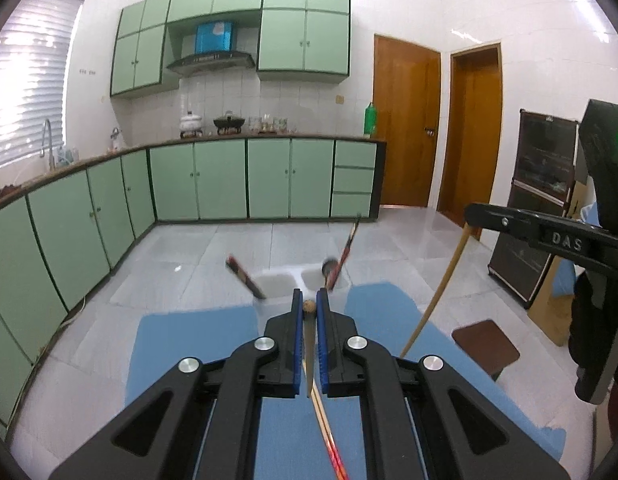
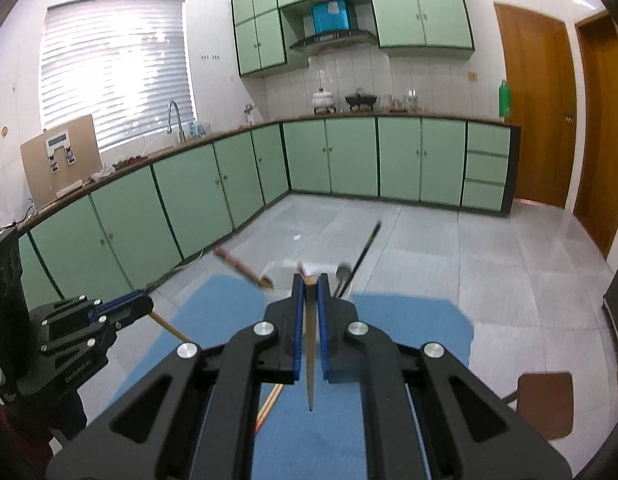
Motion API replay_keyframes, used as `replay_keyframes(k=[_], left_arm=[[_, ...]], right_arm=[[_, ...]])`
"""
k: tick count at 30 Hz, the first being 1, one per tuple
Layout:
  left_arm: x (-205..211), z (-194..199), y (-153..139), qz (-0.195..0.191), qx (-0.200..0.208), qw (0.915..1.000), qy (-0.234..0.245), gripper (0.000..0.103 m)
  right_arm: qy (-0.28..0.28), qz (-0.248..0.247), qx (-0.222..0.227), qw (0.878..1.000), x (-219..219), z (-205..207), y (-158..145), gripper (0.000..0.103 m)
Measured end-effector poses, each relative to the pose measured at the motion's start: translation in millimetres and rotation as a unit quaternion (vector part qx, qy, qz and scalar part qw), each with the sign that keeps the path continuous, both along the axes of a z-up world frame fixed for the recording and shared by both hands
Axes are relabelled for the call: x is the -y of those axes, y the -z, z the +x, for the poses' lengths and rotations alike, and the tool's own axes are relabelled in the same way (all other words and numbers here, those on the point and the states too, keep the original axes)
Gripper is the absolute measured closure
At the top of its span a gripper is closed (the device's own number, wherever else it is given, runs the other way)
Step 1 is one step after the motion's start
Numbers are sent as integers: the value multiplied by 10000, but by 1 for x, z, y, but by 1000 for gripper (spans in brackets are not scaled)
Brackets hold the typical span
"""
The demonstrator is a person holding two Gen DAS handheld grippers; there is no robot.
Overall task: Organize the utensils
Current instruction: 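Lower both chopsticks into the white cups and open both tools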
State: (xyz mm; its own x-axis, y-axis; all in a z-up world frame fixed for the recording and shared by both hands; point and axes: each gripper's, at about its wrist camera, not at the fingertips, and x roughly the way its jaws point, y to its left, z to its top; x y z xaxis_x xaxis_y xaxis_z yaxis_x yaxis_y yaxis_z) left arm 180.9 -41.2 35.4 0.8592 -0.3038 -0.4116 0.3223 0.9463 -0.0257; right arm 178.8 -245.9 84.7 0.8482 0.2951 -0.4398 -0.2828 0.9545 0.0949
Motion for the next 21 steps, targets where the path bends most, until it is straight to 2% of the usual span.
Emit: replay_keyframes(k=[6,11,13,16,21], left_arm=[[4,25,-44,-105,540,9985,-54,97],[10,62,-69,-232,881,9957,-147,97],[11,76,-69,-318,913,9952,-146,97],[14,99,-61,-250,998,9943,-269,97],[20,133,-33,-177,770,9963,-322,97]], right_arm=[[158,145,547,9983,4,40,-44,97],[276,215,847,9958,3,78,-60,97],[292,192,848,9958,1,94,-58,97],[308,79,770,9965,-4,115,-45,97],[236,108,374,9990,-11,145,-13,97]])
